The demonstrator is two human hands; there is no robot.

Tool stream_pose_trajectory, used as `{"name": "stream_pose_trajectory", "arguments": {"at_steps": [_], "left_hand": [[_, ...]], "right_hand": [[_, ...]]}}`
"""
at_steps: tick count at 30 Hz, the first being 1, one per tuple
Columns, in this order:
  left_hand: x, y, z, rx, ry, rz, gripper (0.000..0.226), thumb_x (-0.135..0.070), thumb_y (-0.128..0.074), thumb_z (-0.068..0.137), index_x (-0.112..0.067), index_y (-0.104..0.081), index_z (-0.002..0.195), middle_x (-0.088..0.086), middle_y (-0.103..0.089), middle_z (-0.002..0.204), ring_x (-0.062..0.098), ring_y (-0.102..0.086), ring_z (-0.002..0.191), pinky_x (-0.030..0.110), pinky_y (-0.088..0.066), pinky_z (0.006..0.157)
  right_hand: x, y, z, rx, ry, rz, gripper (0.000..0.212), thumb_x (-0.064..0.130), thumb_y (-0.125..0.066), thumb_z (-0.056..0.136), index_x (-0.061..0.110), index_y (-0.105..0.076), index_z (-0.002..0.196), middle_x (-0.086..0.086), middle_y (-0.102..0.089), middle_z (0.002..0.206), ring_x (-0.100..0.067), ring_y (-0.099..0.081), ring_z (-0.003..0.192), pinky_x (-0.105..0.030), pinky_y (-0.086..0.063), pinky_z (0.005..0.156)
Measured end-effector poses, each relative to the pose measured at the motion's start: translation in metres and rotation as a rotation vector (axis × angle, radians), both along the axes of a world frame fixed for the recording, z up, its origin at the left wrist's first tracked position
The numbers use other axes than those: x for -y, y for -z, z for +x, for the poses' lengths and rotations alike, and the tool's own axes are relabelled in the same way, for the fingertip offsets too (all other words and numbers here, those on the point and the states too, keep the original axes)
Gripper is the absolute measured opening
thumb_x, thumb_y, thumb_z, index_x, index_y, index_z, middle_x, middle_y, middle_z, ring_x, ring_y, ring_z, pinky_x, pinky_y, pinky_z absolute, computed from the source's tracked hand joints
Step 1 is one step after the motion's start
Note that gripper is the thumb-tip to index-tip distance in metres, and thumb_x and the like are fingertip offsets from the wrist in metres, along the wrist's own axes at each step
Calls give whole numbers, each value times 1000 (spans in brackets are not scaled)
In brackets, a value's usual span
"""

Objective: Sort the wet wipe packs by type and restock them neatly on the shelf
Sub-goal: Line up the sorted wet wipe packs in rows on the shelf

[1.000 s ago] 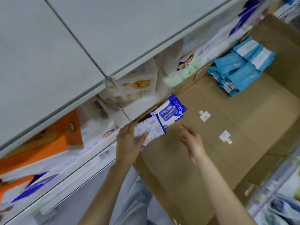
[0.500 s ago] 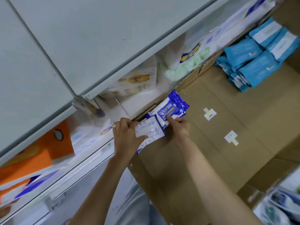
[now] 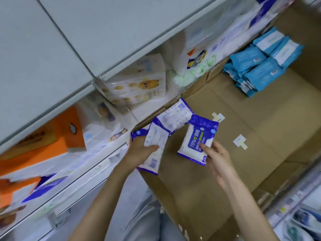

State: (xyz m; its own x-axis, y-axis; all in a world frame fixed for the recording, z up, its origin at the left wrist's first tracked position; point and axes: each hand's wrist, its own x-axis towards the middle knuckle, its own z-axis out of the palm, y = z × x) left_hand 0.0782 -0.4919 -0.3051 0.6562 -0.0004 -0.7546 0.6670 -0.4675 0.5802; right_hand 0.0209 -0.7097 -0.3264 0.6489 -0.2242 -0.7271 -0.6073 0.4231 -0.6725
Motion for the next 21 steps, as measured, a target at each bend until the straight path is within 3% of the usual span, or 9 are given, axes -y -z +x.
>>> {"name": "stream_pose_trajectory", "arguments": {"at_steps": [3,5,7,11,15,19,21], "left_hand": [[-7,-38,-31,-83,-329,-355,13,-19,-64,89,-28,-57,94,-3,-71,88,17,-69,79,28,-55,63],[-13,-59,-57,-83,-438,-560,18,-12,-59,91,-24,-61,105,3,-74,95,22,-72,85,35,-59,68],[-20,-79,-85,-65,-480,-704,26,-7,-55,91,-16,-59,114,10,-73,103,26,-72,89,38,-60,71],[-37,-114,-139,-24,-599,-768,31,-2,-52,87,-12,-60,116,13,-73,101,28,-71,82,43,-58,69],[-61,-149,-193,-34,-655,-905,34,-12,-49,81,-9,-63,111,17,-71,106,33,-70,88,49,-54,78],[-82,-178,-239,79,-722,-995,39,-18,-55,72,-10,-63,109,17,-71,101,32,-70,85,45,-56,73],[-95,-193,-257,145,-759,-1034,34,-18,-60,72,-11,-68,104,17,-71,102,32,-68,88,46,-52,83]], "right_hand": [[-4,-47,-40,72,-128,7,30,17,-67,84,11,-63,114,-7,-73,106,-18,-70,87,-34,-55,76],[-13,-76,-64,116,-215,15,47,33,-77,73,13,-65,113,-10,-72,109,-23,-69,91,-41,-49,81],[-27,-101,-84,163,-266,14,46,30,-74,73,12,-64,114,-11,-72,109,-25,-69,92,-43,-48,83],[-54,-139,-112,257,-343,7,30,10,-58,88,9,-60,118,-9,-72,108,-26,-69,95,-44,-52,85],[-81,-175,-143,343,-400,-19,23,8,-57,90,12,-64,111,-8,-74,103,-22,-71,91,-35,-57,77],[-108,-204,-171,437,-468,7,22,5,-56,92,10,-64,111,-8,-73,104,-21,-71,90,-27,-58,72],[-124,-214,-180,461,-481,42,22,3,-55,91,8,-64,112,-9,-73,103,-19,-71,87,-25,-57,67]]}}
